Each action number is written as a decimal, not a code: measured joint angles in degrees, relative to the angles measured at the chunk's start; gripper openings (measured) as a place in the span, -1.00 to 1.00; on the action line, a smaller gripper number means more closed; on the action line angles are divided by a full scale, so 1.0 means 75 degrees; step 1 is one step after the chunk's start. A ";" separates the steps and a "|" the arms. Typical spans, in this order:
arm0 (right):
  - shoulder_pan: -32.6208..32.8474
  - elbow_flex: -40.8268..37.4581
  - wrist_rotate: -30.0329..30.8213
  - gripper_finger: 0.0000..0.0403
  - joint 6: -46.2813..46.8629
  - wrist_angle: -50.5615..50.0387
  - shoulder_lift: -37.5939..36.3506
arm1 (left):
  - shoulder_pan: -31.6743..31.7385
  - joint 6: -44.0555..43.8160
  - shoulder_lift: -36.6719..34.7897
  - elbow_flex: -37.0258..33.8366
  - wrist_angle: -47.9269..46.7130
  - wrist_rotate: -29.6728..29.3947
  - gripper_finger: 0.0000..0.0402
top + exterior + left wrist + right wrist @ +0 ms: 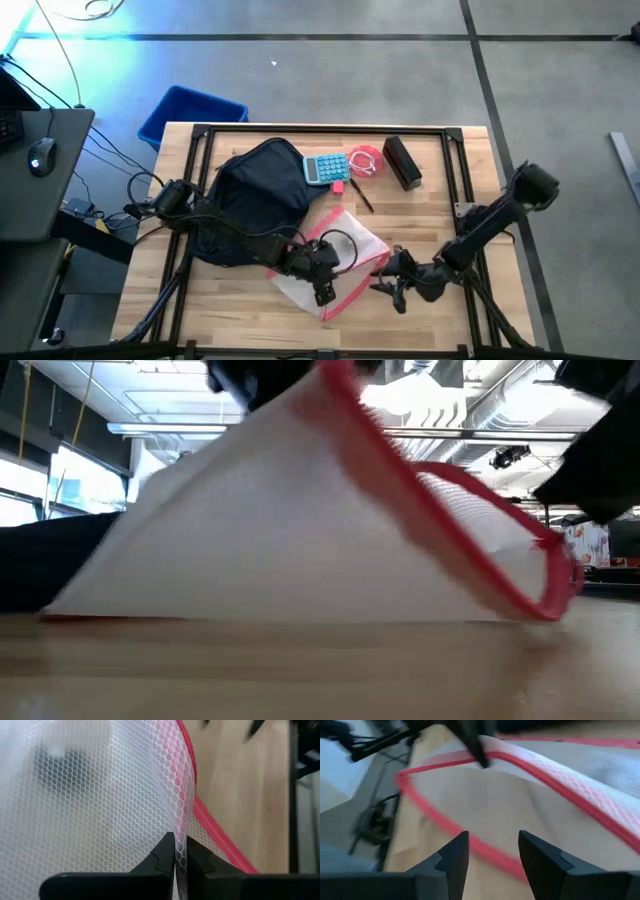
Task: Unpack backpack
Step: Remove the black charger adapter from the transparent pink zip bag
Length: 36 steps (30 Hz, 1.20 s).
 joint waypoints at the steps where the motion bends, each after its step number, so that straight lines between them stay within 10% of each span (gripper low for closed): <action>1: -0.0053 0.0000 0.0074 -0.27 0.0024 0.0195 0.0199 | 0.0035 0.0157 0.0002 -0.0002 0.0371 0.0355 -1.00; 4: -0.0155 0.0000 0.0073 -0.31 0.0035 0.0657 0.0516 | 0.0003 0.1127 0.0017 0.0306 0.1325 0.1555 -1.00; 23: -0.0517 0.0099 -0.0446 -0.37 -0.0200 0.1153 0.0744 | 0.0099 0.1452 0.0084 0.0677 -0.0193 0.1325 -1.00; 36: -0.1273 0.1942 -0.0504 0.23 -0.2193 0.0065 0.2454 | 0.0044 0.1215 0.0104 0.0677 -0.0836 0.1344 -1.00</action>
